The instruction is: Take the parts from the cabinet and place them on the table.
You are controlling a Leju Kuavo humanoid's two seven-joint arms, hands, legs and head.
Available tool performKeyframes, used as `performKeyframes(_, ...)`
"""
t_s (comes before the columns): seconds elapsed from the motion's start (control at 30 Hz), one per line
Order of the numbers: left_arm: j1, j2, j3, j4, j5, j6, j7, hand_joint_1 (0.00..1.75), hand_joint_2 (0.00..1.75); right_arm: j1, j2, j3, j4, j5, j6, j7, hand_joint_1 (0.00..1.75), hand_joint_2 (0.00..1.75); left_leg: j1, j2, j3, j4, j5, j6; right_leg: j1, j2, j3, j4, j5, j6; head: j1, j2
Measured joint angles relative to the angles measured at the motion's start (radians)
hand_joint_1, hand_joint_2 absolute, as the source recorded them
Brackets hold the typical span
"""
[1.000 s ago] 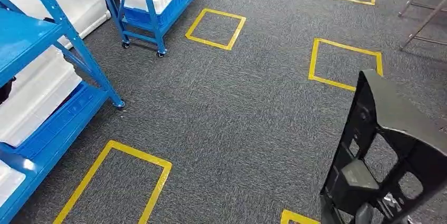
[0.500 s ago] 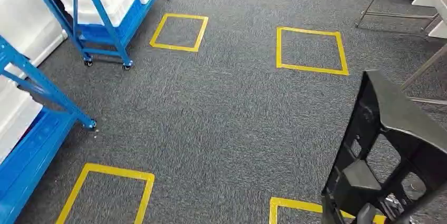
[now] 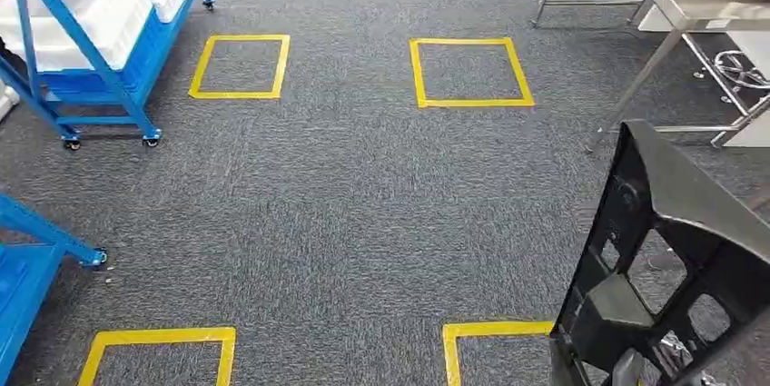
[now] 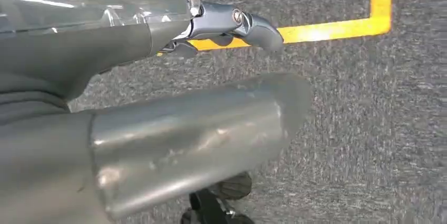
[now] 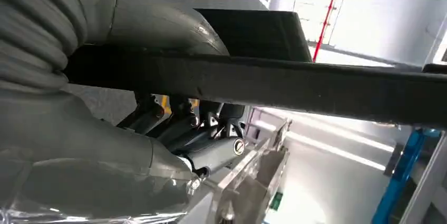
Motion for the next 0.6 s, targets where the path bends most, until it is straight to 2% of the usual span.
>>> performKeyframes(0.03, 0.003, -0.001, 0.0, 0.0, 0.0, 0.0, 0.003, 0.0, 0.0, -0.002, 0.0, 0.0, 0.0, 0.0, 0.0, 0.0, 1.75, 1.75, -0.001, 0.015, -0.001, 0.0, -0.001, 0.001, -0.003, -0.01, -0.037, 0.074, -0.035, 0.004, -0.002, 0.0)
performKeyframes(0.07, 0.006, -0.002, 0.0, -0.001, -0.001, 0.0, 0.006, 0.0, 0.0, -0.001, 0.0, 0.0, 0.001, -0.001, 0.001, 0.0, 1.75, 1.75, -0.002, 0.031, -0.001, 0.001, -0.002, 0.003, -0.008, -0.013, -0.071, 0.143, -0.063, 0.007, 0.0, 0.0)
performKeyframes(0.1, 0.007, -0.004, 0.001, -0.002, -0.005, 0.0, 0.008, 0.0, 0.0, -0.001, 0.0, 0.0, 0.002, -0.008, 0.006, 0.001, 1.75, 1.75, -0.003, 0.046, -0.001, 0.001, -0.004, 0.003, -0.011, -0.014, -0.095, 0.19, -0.072, 0.01, -0.001, 0.0)
performKeyframes(0.13, 0.007, -0.006, 0.001, -0.004, -0.022, 0.0, 0.008, 0.0, 0.0, 0.0, 0.0, 0.0, 0.007, -0.027, 0.027, 0.002, 1.75, 1.75, -0.003, 0.061, 0.0, 0.001, -0.006, 0.001, -0.014, -0.016, -0.098, 0.192, -0.06, 0.012, 0.0, 0.0)
performKeyframes(0.17, 0.006, -0.01, 0.0, -0.005, -0.034, 0.0, 0.008, 0.0, 0.0, -0.001, 0.0, 0.0, 0.009, -0.042, 0.042, 0.002, 1.75, 1.75, -0.003, 0.075, 0.002, 0.001, -0.008, 0.0, -0.016, -0.02, -0.075, 0.146, -0.022, 0.013, -0.001, 0.0)
performKeyframes(0.2, 0.005, -0.015, -0.003, -0.005, -0.04, -0.001, 0.008, 0.0, 0.0, -0.004, 0.0, 0.0, 0.01, -0.047, 0.048, 0.002, 1.75, 1.75, -0.003, 0.085, 0.006, 0.001, -0.011, -0.002, -0.017, -0.027, -0.036, 0.075, 0.019, 0.011, -0.001, 0.0)
performKeyframes(0.23, 0.003, -0.019, -0.012, -0.008, -0.048, 0.001, 0.01, 0.0, 0.0, -0.011, 0.0, 0.002, 0.013, -0.052, 0.057, 0.004, 1.75, 1.75, -0.003, 0.096, 0.013, 0.001, -0.014, -0.005, -0.015, -0.055, 0.016, -0.02, 0.064, 0.007, 0.0, 0.0)
performKeyframes(0.27, 0.002, -0.025, -0.015, -0.01, -0.054, 0.002, 0.013, 0.0, 0.0, -0.019, 0.0, 0.009, 0.016, -0.052, 0.059, 0.006, 1.75, 1.75, -0.005, 0.105, 0.019, 0.0, -0.017, -0.01, -0.009, -0.122, 0.051, -0.091, 0.07, 0.003, 0.0, 0.0)
performKeyframes(0.3, 0.002, -0.027, -0.016, -0.011, -0.053, 0.003, 0.015, 0.0, 0.0, -0.029, 0.0, 0.015, 0.019, -0.052, 0.059, 0.011, 1.75, 1.75, -0.01, 0.115, 0.019, 0.0, -0.021, -0.016, 0.008, -0.139, 0.057, -0.103, 0.057, -0.002, 0.0, 0.0)
performKeyframes(0.33, 0.001, -0.031, -0.016, -0.013, -0.053, 0.003, 0.018, 0.0, 0.0, -0.032, 0.0, 0.018, 0.019, -0.052, 0.058, 0.012, 1.75, 1.75, -0.012, 0.125, 0.024, -0.001, -0.024, -0.021, 0.006, -0.124, 0.055, -0.104, 0.061, -0.009, -0.001, 0.0)
performKeyframes(0.4, -0.001, -0.038, -0.016, -0.016, -0.053, 0.003, 0.02, 0.0, 0.0, -0.029, 0.0, 0.019, 0.019, -0.053, 0.057, 0.013, 1.75, 1.75, -0.009, 0.15, 0.033, -0.008, -0.027, -0.028, 0.012, -0.098, 0.052, -0.104, 0.059, -0.017, -0.002, 0.0)
performKeyframes(0.43, -0.003, -0.04, -0.017, -0.016, -0.053, 0.003, 0.02, 0.0, 0.0, -0.028, 0.0, 0.019, 0.019, -0.053, 0.056, 0.013, 1.75, 1.75, -0.011, 0.166, 0.04, -0.009, -0.03, -0.036, 0.011, -0.082, 0.053, -0.111, 0.062, -0.024, -0.002, 0.0)
performKeyframes(0.47, -0.005, -0.041, -0.019, -0.016, -0.053, 0.001, 0.021, 0.0, 0.0, -0.026, 0.0, 0.019, 0.019, -0.055, 0.057, 0.012, 1.75, 1.75, -0.002, 0.119, 0.036, 0.01, -0.043, -0.041, 0.001, -0.07, 0.062, -0.12, 0.068, -0.032, -0.002, 0.0)
performKeyframes(0.5, -0.006, -0.042, -0.02, -0.016, -0.053, 0.0, 0.019, 0.0, 0.0, -0.029, 0.0, 0.019, 0.019, -0.056, 0.058, 0.012, 1.75, 1.75, -0.003, 0.068, 0.017, 0.047, -0.069, -0.041, 0.0, -0.057, 0.063, -0.123, 0.068, -0.036, -0.005, 0.0)
performKeyframes(0.53, -0.004, -0.042, -0.02, -0.017, -0.053, 0.0, 0.02, 0.0, 0.0, -0.033, 0.002, 0.019, 0.02, -0.058, 0.059, 0.012, 1.75, 1.75, -0.002, 0.042, -0.018, 0.12, -0.11, -0.04, 0.0, -0.045, 0.063, -0.122, 0.068, -0.043, -0.008, 0.0)
performKeyframes(0.57, -0.001, -0.041, -0.02, -0.017, -0.052, 0.0, 0.02, 0.0, 0.0, -0.034, 0.003, 0.019, 0.021, -0.059, 0.061, 0.012, 1.75, 1.75, -0.002, 0.03, -0.058, 0.2, -0.144, -0.039, 0.001, -0.03, 0.063, -0.121, 0.067, -0.044, -0.01, 0.0)
performKeyframes(0.6, 0.003, -0.039, -0.02, -0.017, -0.052, 0.0, 0.02, 0.0, 0.0, -0.034, 0.003, 0.019, 0.023, -0.06, 0.062, 0.012, 1.75, 1.75, -0.003, 0.023, -0.098, 0.272, -0.165, -0.039, 0.003, -0.013, 0.064, -0.119, 0.066, -0.046, -0.011, 0.0)
